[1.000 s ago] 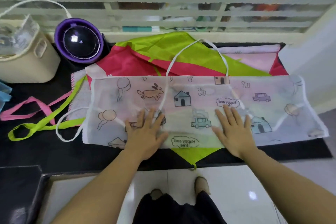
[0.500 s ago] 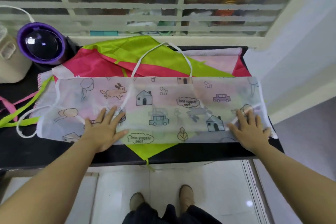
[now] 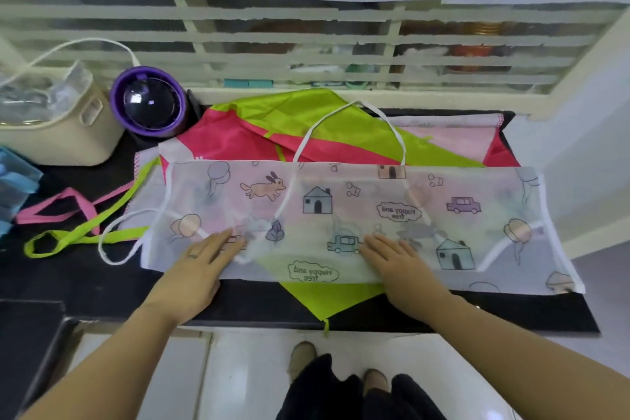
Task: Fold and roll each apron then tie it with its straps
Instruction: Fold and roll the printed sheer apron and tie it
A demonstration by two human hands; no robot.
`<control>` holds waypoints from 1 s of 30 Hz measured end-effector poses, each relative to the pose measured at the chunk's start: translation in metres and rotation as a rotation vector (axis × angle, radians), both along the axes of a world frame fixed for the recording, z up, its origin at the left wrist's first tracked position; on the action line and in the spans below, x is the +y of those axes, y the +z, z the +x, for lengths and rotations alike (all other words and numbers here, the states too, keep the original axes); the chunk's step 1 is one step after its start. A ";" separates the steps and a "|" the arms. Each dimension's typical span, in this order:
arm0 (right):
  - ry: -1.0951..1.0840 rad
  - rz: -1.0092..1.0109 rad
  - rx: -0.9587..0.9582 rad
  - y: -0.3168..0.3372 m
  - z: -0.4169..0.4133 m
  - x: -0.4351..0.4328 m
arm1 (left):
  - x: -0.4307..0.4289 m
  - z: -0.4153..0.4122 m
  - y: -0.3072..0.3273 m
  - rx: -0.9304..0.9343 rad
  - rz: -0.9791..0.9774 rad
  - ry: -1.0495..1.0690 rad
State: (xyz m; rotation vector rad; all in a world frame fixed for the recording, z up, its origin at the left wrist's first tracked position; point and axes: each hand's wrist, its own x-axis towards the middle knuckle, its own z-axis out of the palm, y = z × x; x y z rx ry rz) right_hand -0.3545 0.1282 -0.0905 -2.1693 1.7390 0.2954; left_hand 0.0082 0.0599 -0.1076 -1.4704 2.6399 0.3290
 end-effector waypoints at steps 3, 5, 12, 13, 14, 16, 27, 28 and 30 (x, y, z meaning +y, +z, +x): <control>-0.036 0.004 0.022 0.000 0.001 -0.003 | -0.008 0.010 0.002 -0.013 0.051 0.052; -0.058 0.024 0.002 0.008 0.002 -0.006 | -0.017 0.015 0.002 0.028 0.008 0.038; -0.391 0.236 -0.247 0.029 -0.006 -0.042 | -0.043 0.045 0.036 0.183 -0.072 0.230; -0.413 0.255 -0.222 0.034 -0.005 -0.049 | -0.046 0.054 0.041 0.207 -0.115 0.269; -0.432 0.274 -0.198 0.038 -0.005 -0.053 | -0.049 0.063 0.039 0.210 -0.154 0.284; -0.483 0.319 -0.189 0.046 -0.002 -0.063 | -0.053 0.075 0.036 0.268 -0.136 0.272; -0.432 0.692 0.154 0.081 0.000 -0.102 | -0.086 0.059 0.063 0.672 0.239 0.693; -0.415 0.736 0.165 0.081 0.001 -0.107 | -0.093 0.060 0.060 0.597 0.248 0.674; -0.418 0.758 0.136 0.076 -0.001 -0.114 | -0.103 0.061 0.054 0.464 0.268 0.655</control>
